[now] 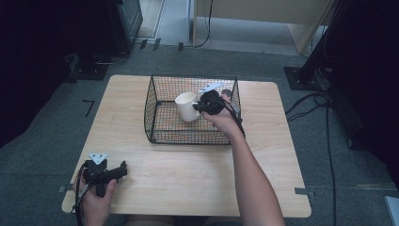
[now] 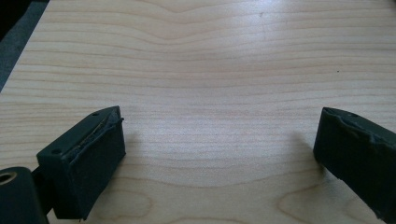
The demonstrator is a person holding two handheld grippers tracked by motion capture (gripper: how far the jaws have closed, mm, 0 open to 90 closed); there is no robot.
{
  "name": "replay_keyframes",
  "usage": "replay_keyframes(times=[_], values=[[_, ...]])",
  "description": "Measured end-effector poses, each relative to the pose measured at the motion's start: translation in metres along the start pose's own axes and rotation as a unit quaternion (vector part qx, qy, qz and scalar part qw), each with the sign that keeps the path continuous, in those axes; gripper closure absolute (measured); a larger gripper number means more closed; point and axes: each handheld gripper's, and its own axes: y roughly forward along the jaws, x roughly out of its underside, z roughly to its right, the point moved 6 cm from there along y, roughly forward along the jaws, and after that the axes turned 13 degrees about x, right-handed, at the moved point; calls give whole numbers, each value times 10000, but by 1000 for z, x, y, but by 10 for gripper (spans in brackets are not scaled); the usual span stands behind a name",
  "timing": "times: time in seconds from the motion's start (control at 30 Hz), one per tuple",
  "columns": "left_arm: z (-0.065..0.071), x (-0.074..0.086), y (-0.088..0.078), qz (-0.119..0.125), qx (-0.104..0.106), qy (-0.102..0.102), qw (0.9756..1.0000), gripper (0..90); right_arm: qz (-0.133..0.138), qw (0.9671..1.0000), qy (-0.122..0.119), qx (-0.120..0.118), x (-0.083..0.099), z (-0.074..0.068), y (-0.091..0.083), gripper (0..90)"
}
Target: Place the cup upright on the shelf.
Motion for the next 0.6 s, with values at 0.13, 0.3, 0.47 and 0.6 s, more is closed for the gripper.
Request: replay_keyframes(times=[0.13, 0.3, 0.47, 0.6], values=[[0, 0, 0, -1, 0, 1, 10000, 23, -240, 9996, -128, 100, 4, 2, 0, 799], [0, 0, 0, -1, 0, 0, 10000, 23, -501, 9974, -319, 410, 9, 6, 4, 799], [0, 0, 0, 0, 1, -1, 10000, 23, -610, 9965, -279, 508, 10, 8, 7, 794], [0, 0, 0, 0, 0, -1, 10000, 23, -811, 9948, -375, 487, 14, 6, 11, 768]])
